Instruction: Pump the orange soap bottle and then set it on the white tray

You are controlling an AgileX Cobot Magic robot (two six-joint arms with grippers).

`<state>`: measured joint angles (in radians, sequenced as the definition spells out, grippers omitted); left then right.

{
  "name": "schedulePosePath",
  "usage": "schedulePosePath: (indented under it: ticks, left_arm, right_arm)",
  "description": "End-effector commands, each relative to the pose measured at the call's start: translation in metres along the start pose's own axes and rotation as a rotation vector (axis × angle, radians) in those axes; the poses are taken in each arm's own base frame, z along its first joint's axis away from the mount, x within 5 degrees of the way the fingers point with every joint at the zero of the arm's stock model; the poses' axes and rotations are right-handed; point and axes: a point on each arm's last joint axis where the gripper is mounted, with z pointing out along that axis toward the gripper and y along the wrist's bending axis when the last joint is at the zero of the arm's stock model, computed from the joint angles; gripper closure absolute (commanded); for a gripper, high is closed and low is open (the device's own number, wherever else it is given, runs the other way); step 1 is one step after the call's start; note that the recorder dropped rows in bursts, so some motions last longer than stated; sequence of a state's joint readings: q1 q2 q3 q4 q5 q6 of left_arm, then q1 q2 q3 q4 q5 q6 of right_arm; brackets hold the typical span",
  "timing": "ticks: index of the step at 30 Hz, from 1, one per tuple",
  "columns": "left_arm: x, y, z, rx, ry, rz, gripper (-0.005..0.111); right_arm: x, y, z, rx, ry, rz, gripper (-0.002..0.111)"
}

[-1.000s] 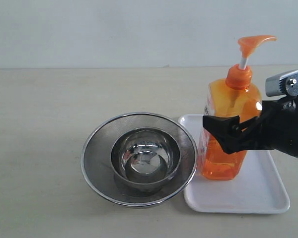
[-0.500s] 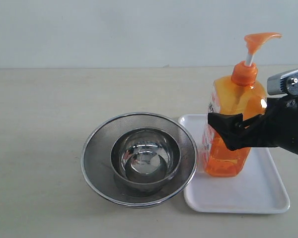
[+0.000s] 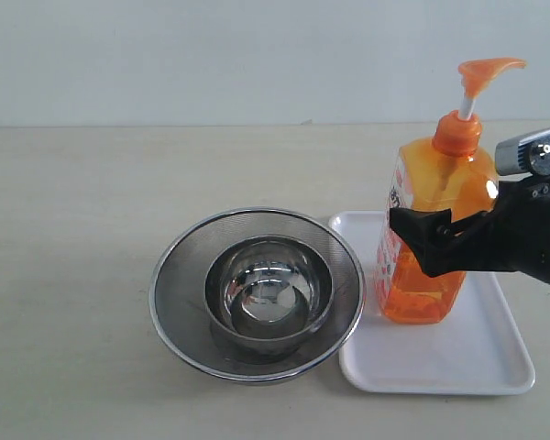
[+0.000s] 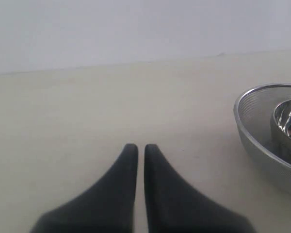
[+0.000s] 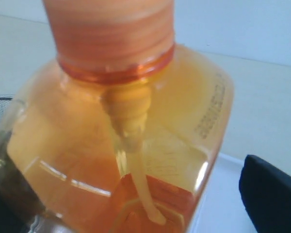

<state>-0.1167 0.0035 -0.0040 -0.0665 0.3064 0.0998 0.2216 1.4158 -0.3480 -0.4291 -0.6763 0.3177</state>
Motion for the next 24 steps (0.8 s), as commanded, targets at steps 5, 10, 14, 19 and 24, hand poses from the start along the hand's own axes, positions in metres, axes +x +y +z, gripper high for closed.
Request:
schedulePosePath:
  ticks: [5,10,14,19,24]
  left_arm:
    - [0.001,0.000,0.000,-0.005,0.000,-0.002,0.102]
    - [0.001,0.000,0.000,-0.005,0.000,-0.002,0.102]
    - [0.001,0.000,0.000,-0.005,0.000,-0.002,0.102]
    - [0.001,0.000,0.000,-0.005,0.000,-0.002,0.102]
    - [0.001,0.000,0.000,-0.005,0.000,-0.002,0.102]
  right_arm:
    - [0.000,-0.001,0.001,0.007,0.005,-0.002,0.004]
    - [0.000,0.000,0.001,-0.002,0.001,0.004,0.004]
    - [-0.009,0.003,-0.004,-0.024,-0.046,-0.021,0.004]
    - [-0.024,0.008,-0.026,-0.015,-0.053,-0.054,0.004]
    - [-0.034,0.015,-0.046,-0.042,-0.057,-0.060,0.004]
